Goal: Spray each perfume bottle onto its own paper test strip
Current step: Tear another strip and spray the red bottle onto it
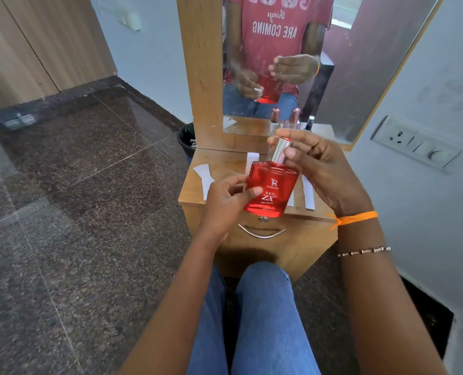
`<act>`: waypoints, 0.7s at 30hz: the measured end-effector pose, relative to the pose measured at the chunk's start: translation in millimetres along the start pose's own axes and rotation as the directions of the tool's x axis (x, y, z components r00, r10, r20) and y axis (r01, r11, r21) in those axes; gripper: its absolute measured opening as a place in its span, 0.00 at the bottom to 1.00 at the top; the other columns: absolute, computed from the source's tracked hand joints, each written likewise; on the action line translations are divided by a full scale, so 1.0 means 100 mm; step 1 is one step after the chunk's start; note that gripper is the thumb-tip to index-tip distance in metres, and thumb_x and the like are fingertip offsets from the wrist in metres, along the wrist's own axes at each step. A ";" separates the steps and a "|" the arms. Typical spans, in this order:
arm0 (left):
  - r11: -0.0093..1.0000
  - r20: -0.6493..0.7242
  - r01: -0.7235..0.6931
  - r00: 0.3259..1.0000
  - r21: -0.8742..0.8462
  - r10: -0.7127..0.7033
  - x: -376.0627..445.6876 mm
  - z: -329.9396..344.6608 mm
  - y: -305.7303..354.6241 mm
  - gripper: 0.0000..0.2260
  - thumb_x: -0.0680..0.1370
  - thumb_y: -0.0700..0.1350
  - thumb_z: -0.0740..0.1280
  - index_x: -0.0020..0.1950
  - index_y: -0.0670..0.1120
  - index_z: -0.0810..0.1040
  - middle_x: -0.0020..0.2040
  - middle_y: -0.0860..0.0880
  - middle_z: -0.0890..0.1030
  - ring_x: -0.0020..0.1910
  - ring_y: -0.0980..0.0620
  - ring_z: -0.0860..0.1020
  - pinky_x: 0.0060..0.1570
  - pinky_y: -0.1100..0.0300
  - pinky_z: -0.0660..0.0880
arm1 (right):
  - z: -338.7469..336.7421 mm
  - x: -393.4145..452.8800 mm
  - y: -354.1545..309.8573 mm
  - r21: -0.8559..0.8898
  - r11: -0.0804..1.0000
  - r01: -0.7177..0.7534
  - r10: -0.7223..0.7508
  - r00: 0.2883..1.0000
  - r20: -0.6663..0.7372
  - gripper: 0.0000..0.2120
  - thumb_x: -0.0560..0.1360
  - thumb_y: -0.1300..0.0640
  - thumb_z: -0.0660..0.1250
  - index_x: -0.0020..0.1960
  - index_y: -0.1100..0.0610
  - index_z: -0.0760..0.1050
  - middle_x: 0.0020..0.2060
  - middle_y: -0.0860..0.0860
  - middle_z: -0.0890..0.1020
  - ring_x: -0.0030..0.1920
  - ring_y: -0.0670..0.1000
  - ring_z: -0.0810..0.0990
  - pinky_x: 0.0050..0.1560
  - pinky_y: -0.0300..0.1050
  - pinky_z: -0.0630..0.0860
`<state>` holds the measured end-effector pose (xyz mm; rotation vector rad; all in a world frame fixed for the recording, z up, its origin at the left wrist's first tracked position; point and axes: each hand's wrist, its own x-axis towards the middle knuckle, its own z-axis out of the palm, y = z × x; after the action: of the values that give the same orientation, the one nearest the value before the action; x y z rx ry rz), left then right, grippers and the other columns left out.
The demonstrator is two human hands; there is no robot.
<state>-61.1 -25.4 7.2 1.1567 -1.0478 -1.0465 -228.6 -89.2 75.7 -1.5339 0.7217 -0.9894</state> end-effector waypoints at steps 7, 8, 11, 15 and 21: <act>0.979 -0.075 -0.064 0.994 0.192 0.080 0.03 0.06 -0.02 0.12 0.71 0.41 0.73 0.53 0.46 0.81 0.53 0.48 0.81 0.52 0.50 0.81 0.54 0.52 0.78 | 0.23 0.03 0.09 -0.154 0.988 0.021 -0.070 0.945 -0.318 0.11 0.71 0.62 0.72 0.53 0.59 0.80 0.37 0.68 0.78 0.38 0.55 0.71 0.43 0.50 0.73; 0.984 -0.062 -0.042 0.997 0.172 0.053 0.03 0.04 -0.02 0.12 0.71 0.41 0.73 0.54 0.45 0.81 0.53 0.48 0.81 0.52 0.48 0.81 0.53 0.50 0.78 | 0.21 0.03 0.09 -0.124 0.992 0.021 -0.056 0.958 -0.280 0.11 0.72 0.62 0.71 0.54 0.58 0.80 0.37 0.69 0.77 0.39 0.55 0.71 0.44 0.50 0.73; 0.996 0.017 0.029 0.999 0.079 -0.030 0.06 -0.04 -0.04 0.11 0.71 0.39 0.72 0.53 0.45 0.81 0.50 0.48 0.83 0.50 0.49 0.82 0.49 0.54 0.80 | 0.12 0.02 0.08 -0.064 0.997 0.041 -0.048 0.993 -0.111 0.12 0.73 0.63 0.69 0.56 0.59 0.78 0.42 0.60 0.83 0.43 0.54 0.79 0.47 0.46 0.77; 0.991 0.164 0.119 0.981 -0.062 -0.108 -0.02 -0.08 -0.07 0.12 0.70 0.41 0.71 0.53 0.45 0.81 0.47 0.46 0.83 0.47 0.52 0.81 0.49 0.59 0.79 | -0.02 0.07 -0.02 0.097 0.990 0.098 -0.105 0.991 0.077 0.13 0.75 0.64 0.63 0.59 0.56 0.77 0.46 0.51 0.83 0.47 0.51 0.80 0.53 0.46 0.77; 0.994 0.003 0.098 0.995 -0.041 -0.098 -0.06 0.03 -0.11 0.13 0.72 0.37 0.71 0.56 0.41 0.80 0.53 0.42 0.82 0.51 0.48 0.81 0.45 0.64 0.78 | -0.11 0.03 -0.05 -0.061 0.984 0.167 -0.166 0.986 0.012 0.11 0.77 0.60 0.62 0.58 0.55 0.75 0.51 0.51 0.82 0.54 0.52 0.79 0.55 0.44 0.77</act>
<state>-65.6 -21.6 -4.2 1.1837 -0.9735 -1.1407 -237.4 -95.8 81.5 -1.6716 0.6318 -1.0937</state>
